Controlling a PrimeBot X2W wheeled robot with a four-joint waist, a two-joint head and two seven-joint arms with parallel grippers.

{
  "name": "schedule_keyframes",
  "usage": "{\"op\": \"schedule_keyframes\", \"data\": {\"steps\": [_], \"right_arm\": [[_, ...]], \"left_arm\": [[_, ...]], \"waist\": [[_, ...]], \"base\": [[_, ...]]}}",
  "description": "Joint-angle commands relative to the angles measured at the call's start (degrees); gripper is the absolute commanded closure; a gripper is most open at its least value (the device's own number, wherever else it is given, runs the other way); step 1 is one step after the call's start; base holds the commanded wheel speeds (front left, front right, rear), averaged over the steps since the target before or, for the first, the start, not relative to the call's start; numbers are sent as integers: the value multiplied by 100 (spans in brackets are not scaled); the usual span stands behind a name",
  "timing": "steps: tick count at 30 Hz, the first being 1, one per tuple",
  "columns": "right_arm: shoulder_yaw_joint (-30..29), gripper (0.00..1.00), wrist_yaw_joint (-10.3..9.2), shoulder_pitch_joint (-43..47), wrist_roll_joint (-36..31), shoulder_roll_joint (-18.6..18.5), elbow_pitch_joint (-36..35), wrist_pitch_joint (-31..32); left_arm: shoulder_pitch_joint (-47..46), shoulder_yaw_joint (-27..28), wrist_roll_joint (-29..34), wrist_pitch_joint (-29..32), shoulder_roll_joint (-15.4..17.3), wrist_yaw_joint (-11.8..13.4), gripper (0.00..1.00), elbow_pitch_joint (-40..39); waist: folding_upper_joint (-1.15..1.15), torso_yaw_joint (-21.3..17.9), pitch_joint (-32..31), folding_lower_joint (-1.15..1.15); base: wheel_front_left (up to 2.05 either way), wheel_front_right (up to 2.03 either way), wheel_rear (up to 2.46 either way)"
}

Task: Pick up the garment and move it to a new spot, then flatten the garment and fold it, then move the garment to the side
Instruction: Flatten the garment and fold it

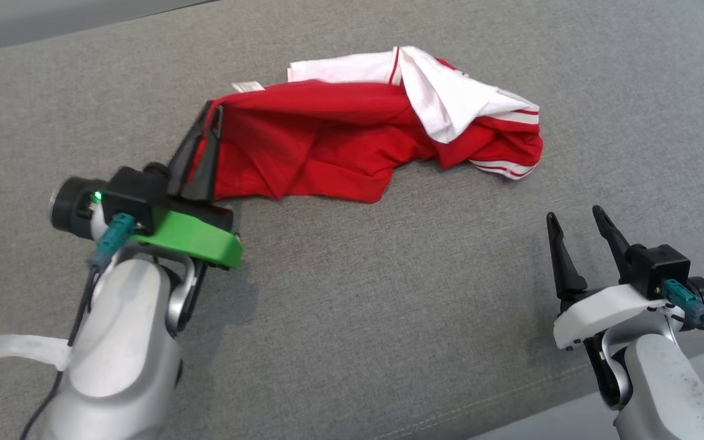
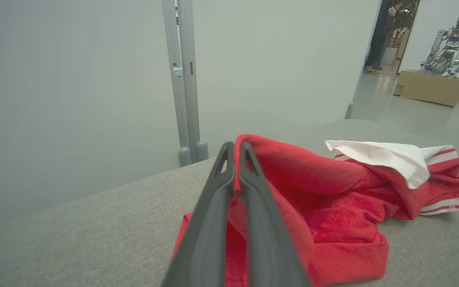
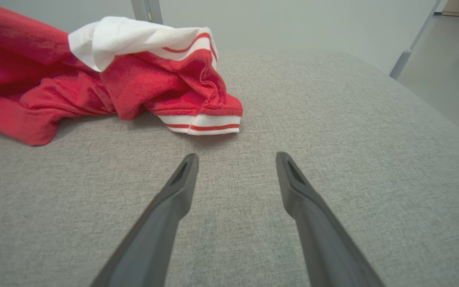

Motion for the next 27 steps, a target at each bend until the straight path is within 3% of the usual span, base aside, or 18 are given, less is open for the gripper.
{"op": "schedule_keyframes", "data": {"steps": [1,6,11,16,20,21,22,23,27], "right_arm": [[-1,0,-8,65,60,1,35,-17],[-40,0,-8,217,107,44,134,-16],[-74,0,-8,302,149,119,192,-16],[-76,0,-8,330,161,115,199,-16],[-24,0,-8,323,160,31,170,-16],[-15,0,-8,337,146,3,163,-16],[0,0,-8,346,149,-30,169,-16],[18,0,-8,350,153,-55,177,-16],[49,0,-8,367,183,-101,156,-16]], "left_arm": [[-104,90,123,0,113,20,100,-165],[-46,319,637,0,544,23,100,-987],[746,229,806,1,876,-2,100,-1327],[1801,226,745,1,902,35,100,-1020],[2354,122,749,0,737,43,100,-228],[2424,126,745,0,696,58,93,-36],[2479,111,759,1,658,75,60,157],[2495,113,761,1,598,98,0,324],[2525,97,761,-1,445,129,0,673]], "waist": [[0,257,-217,0],[0,621,-493,0],[0,881,-642,0],[0,1055,-691,0],[0,1183,-769,0],[0,1205,-793,0],[0,1224,-817,0],[0,1242,-845,0],[0,1286,-928,0]], "base": [[0,0,0],[0,0,0],[0,0,0],[0,0,0],[0,0,0],[0,0,0],[0,0,0],[0,0,0],[0,0,0]]}}
